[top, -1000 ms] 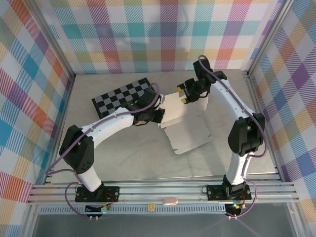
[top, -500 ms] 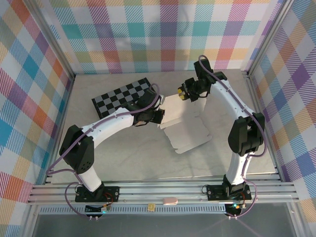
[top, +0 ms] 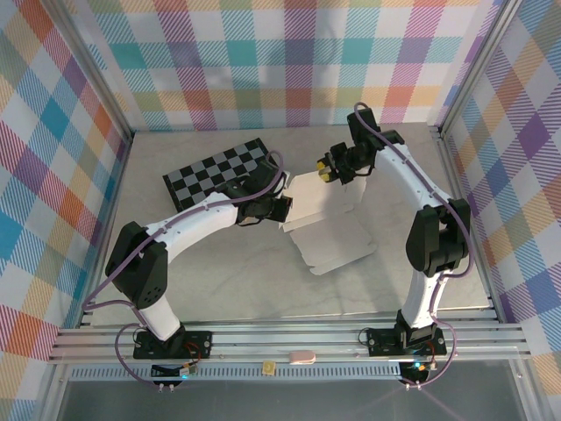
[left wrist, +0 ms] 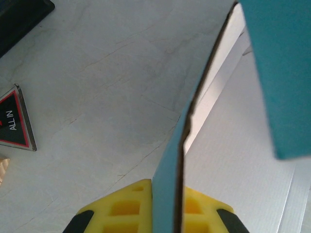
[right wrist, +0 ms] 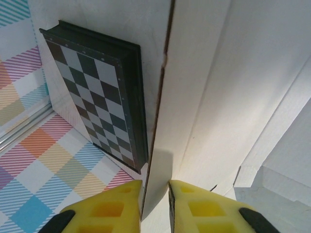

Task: Fold the paper box

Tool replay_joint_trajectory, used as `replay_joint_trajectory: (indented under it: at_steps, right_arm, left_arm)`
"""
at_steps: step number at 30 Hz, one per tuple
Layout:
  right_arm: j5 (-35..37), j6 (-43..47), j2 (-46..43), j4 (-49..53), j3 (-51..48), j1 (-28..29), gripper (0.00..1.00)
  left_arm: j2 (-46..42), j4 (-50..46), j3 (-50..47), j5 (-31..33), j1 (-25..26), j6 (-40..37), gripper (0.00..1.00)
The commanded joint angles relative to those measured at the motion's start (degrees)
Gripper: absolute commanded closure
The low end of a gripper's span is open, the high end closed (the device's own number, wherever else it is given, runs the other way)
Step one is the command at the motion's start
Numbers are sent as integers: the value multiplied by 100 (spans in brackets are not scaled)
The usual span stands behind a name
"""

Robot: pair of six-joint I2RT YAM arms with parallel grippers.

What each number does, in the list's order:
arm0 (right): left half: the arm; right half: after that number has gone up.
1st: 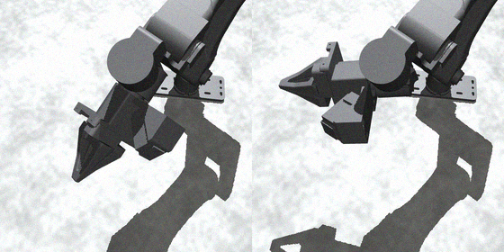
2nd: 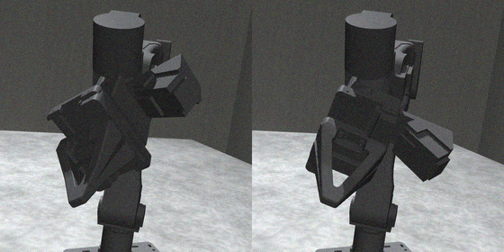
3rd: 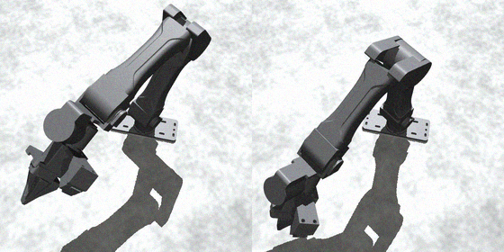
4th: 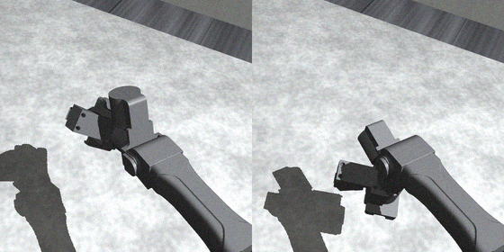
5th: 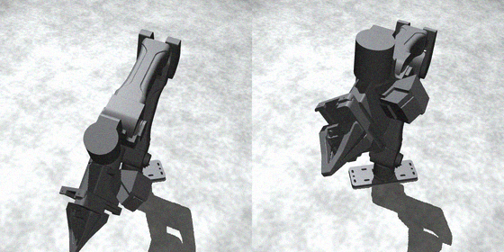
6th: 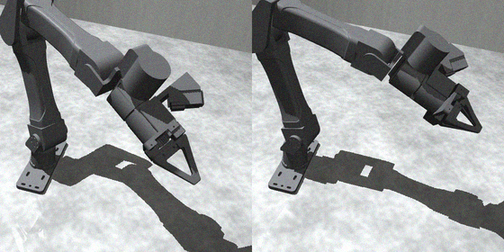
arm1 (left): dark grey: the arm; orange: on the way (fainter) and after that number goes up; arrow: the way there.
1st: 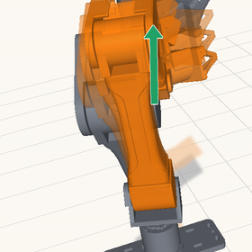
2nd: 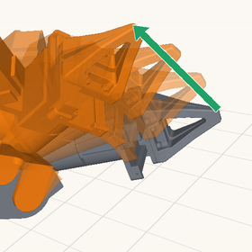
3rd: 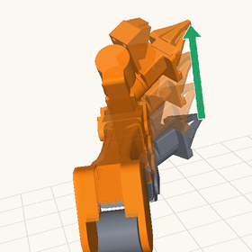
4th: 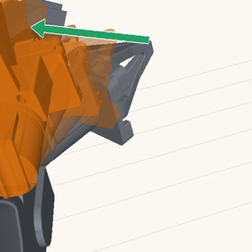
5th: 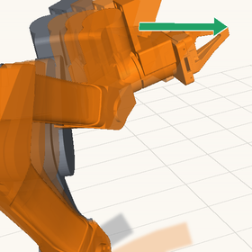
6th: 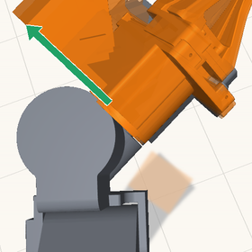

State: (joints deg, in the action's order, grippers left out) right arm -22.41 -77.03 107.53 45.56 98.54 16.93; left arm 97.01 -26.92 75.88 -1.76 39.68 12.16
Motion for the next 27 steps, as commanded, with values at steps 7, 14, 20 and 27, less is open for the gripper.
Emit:
replay_joint_trajectory:
  at_steps: [7, 14, 20, 27]
  right_arm:
    - [185, 151, 137, 486, 12, -77, 77]
    - [358, 177, -128, -51, -533, -51, 92]
    - [661, -80, -723, -1382, -1727, 28, 97]
    - [1004, -898, -1423, -4290, -3646, 76, 100]
  left_arm:
    - [-95, 364, -29, 44, 5, 49, 100]
    - [-68, 537, -83, -38, -35, 252, 100]
    - [-64, 789, -186, -251, -186, 470, 100]
    - [-38, 849, -239, -413, -292, 574, 100]
